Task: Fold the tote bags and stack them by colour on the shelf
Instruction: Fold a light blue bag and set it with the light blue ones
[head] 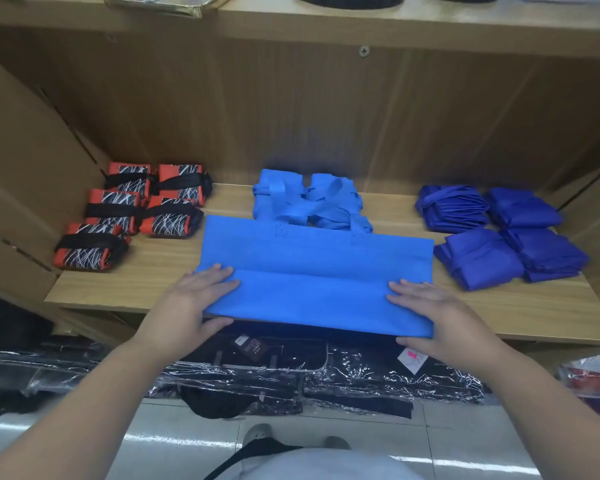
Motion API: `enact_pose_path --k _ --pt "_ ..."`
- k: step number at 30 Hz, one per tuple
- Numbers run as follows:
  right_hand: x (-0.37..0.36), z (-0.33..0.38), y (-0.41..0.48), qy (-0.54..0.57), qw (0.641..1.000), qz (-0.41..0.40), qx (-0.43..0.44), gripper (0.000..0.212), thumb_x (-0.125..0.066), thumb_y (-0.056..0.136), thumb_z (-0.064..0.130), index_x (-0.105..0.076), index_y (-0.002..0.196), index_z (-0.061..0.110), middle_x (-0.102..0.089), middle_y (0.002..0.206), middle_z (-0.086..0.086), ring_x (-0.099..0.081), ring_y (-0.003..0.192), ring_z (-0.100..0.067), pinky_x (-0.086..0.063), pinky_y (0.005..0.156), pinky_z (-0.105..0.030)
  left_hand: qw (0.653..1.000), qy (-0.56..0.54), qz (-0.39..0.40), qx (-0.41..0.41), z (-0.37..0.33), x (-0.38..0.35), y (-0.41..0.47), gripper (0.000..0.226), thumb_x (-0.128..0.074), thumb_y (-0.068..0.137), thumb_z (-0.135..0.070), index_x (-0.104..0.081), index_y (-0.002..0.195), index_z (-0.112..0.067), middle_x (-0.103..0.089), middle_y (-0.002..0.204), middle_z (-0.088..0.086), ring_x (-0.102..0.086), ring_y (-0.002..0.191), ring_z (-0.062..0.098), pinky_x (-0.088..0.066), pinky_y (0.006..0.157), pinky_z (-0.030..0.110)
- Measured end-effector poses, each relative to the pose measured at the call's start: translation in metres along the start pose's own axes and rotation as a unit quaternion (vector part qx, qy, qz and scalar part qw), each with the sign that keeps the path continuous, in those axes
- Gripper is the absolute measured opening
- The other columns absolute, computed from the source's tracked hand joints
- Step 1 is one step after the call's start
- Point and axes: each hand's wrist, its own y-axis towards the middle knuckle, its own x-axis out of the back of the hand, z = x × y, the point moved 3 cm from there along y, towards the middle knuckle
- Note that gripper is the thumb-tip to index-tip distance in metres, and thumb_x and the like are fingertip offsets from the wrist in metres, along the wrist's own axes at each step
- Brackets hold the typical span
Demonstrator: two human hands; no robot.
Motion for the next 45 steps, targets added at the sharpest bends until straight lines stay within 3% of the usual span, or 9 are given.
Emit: enact_pose_path --k 6,10,16,21,28,32,37,41,45 --pt "0.030 0.006 -0.012 0.125 0.984 -0.049 -0.119 0.042 -0.088 0.075 0.025 -0.074 0.113 0.035 -0.069 0.117 0.029 -0.062 0.109 0.012 -0.044 0.096 -0.010 0.992 -0.110 -0.010 0.056 -0.006 0.020 -0.003 0.046 -0.082 0.083 -0.012 -0.070 0.125 -0.025 -0.066 0.130 -0.011 -0.060 0.125 0.011 -0.035 0.110 0.017" --pt "0.036 0.008 -0.018 0.200 0.962 -0.079 -0.168 0.025 -0.086 0.078 0.013 -0.073 0.090 0.030 -0.072 0.087 0.025 -0.060 0.069 0.006 -0.042 0.066 -0.007 0.946 -0.265 -0.028 0.184 -0.012 0.025 -0.003 0.030 -0.085 0.078 -0.012 -0.074 0.098 -0.031 -0.074 0.098 -0.013 -0.068 0.094 0.010 -0.053 0.089 0.032" --pt "0.036 0.012 -0.010 0.218 0.933 -0.170 -0.230 0.020 -0.078 0.086 0.029 -0.063 0.098 0.031 -0.067 0.100 0.014 -0.054 0.072 0.002 -0.039 0.068 -0.010 0.857 -0.407 -0.151 0.277 -0.013 0.018 0.004 0.026 -0.084 0.080 -0.020 -0.066 0.095 -0.031 -0.069 0.086 -0.008 -0.054 0.071 0.021 -0.046 0.068 0.038" --pt "0.027 0.014 0.004 0.188 0.917 -0.212 -0.282 0.021 -0.066 0.094 0.039 -0.056 0.106 0.024 -0.065 0.103 0.002 -0.058 0.094 -0.024 -0.040 0.077 -0.035 0.848 -0.362 -0.199 0.332 -0.020 0.005 0.010 0.038 -0.081 0.084 -0.027 -0.058 0.111 -0.042 -0.061 0.121 -0.002 -0.064 0.093 0.020 -0.055 0.082 0.043" --pt "0.025 0.014 0.017 0.095 0.913 -0.216 -0.333 0.036 -0.069 0.091 0.044 -0.059 0.112 0.017 -0.069 0.096 -0.008 -0.062 0.092 -0.033 -0.047 0.077 -0.039 0.895 -0.220 -0.170 0.348 -0.019 0.006 0.020 0.048 -0.079 0.083 -0.043 -0.052 0.122 -0.036 -0.062 0.086 -0.002 -0.054 0.065 0.023 -0.049 0.065 0.039" --pt "0.024 0.018 0.019 0.042 0.917 -0.206 -0.340 0.038 -0.069 0.090 0.046 -0.061 0.114 0.018 -0.070 0.095 -0.009 -0.063 0.093 -0.035 -0.043 0.074 -0.037 0.927 -0.118 -0.144 0.326 -0.014 0.009 0.025 0.052 -0.077 0.084 -0.044 -0.059 0.126 -0.019 -0.067 0.099 0.009 -0.063 0.088 0.032 -0.052 0.081 0.042" --pt "0.016 0.027 0.023 -0.089 0.923 -0.210 -0.310 0.035 -0.069 0.091 0.038 -0.064 0.118 0.017 -0.063 0.110 -0.014 -0.062 0.094 -0.041 -0.045 0.072 -0.041 0.949 0.011 -0.116 0.293 -0.013 0.004 0.030 0.053 -0.070 0.084 -0.059 -0.069 0.112 -0.014 -0.056 0.119 0.006 -0.060 0.099 0.035 -0.050 0.085 0.044" --pt "0.011 0.049 0.026 -0.225 0.926 -0.266 -0.143 0.028 -0.069 0.085 0.025 -0.069 0.112 0.018 -0.058 0.115 -0.011 -0.055 0.100 -0.037 -0.040 0.082 -0.046 0.957 0.072 -0.094 0.266 -0.008 -0.001 0.034 0.053 -0.070 0.082 -0.061 -0.071 0.114 -0.019 -0.060 0.115 0.006 -0.052 0.102 0.036 -0.044 0.092 0.048" --pt "-0.019 0.091 0.040 -0.188 0.974 -0.093 0.080 0.037 -0.053 0.093 0.049 -0.065 0.121 0.027 -0.062 0.129 0.000 -0.058 0.117 -0.029 -0.036 0.100 -0.042 0.959 0.076 -0.084 0.260 -0.009 0.001 0.039 0.053 -0.070 0.081 -0.063 -0.071 0.110 -0.018 -0.060 0.107 0.008 -0.052 0.101 0.035 -0.045 0.088 0.047"
